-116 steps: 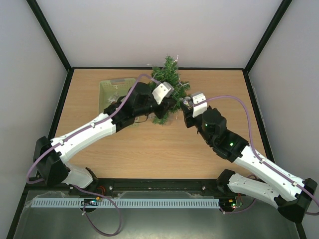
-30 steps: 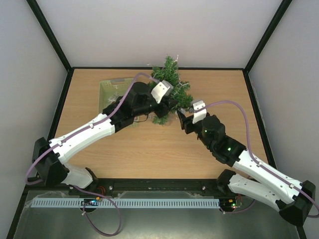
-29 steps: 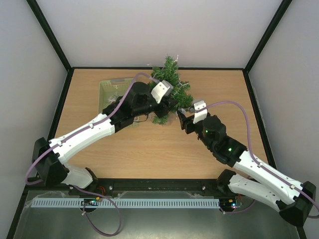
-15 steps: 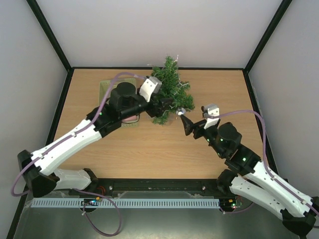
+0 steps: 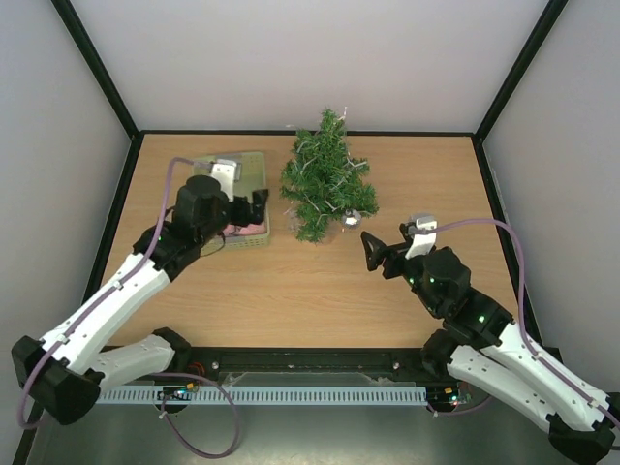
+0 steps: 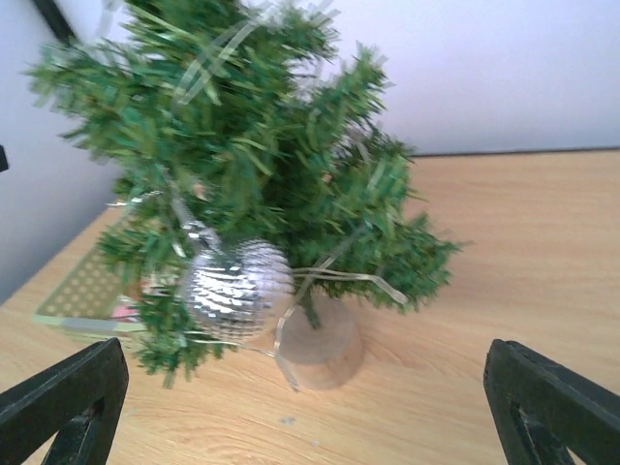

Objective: Decorate the small christmas tree
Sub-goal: Pick up the decoration item from the storage box.

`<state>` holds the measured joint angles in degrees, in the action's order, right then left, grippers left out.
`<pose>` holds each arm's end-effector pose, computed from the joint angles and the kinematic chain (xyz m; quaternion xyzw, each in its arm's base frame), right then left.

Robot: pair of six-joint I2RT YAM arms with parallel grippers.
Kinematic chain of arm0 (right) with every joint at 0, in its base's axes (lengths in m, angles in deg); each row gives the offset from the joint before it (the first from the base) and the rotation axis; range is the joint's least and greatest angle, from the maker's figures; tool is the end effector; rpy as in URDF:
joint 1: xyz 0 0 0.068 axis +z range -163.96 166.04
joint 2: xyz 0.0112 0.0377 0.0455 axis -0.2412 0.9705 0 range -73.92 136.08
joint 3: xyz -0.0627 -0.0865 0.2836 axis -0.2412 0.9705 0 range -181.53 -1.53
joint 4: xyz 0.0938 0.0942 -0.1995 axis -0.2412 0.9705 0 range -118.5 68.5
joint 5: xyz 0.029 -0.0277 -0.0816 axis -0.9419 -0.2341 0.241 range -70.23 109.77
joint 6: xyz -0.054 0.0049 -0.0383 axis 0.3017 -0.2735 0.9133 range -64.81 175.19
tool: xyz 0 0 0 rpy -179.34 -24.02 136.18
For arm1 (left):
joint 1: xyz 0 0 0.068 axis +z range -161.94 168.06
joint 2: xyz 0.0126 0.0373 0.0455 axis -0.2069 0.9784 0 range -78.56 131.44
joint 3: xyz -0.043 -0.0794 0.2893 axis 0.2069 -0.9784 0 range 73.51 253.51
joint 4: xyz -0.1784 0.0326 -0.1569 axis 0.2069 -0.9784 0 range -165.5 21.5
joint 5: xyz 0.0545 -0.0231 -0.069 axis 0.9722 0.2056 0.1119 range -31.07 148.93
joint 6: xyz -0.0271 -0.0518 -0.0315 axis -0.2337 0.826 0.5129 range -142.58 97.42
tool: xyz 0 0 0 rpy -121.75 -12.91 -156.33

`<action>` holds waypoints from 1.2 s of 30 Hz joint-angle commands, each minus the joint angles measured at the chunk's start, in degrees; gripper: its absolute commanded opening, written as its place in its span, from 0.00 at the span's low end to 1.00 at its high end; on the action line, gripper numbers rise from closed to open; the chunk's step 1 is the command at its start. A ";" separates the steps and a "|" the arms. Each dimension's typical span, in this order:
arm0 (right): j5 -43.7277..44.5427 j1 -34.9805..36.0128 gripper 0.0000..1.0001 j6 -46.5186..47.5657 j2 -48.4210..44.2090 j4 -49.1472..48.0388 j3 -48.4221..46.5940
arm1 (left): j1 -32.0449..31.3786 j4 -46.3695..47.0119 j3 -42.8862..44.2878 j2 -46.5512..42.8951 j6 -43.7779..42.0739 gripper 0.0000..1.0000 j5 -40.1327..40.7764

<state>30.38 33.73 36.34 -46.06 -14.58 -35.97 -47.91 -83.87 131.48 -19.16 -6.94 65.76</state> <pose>0.0726 0.0653 0.3204 -0.1270 0.7393 0.3027 0.5879 0.1768 -0.1205 0.3855 0.1065 0.7951 -0.2160 0.5566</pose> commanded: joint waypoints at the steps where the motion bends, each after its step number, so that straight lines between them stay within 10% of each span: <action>1: 5.27 -0.20 0.98 -6.11 3.45 11.32 -6.65 | 12.12 -3.39 -2.08 2.82 5.49 0.99 -2.06; 15: -0.33 -0.21 0.98 -2.38 -1.94 6.58 -5.69 | 27.69 -8.49 12.58 35.68 -3.41 0.52 -6.45; 36: 2.66 -0.19 0.98 2.09 1.79 4.10 -6.08 | 29.99 -7.31 17.32 52.80 -5.32 0.30 -5.38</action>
<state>31.67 33.66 37.37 -44.80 -8.33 -42.09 -18.07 -90.73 146.87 32.24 -11.18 60.38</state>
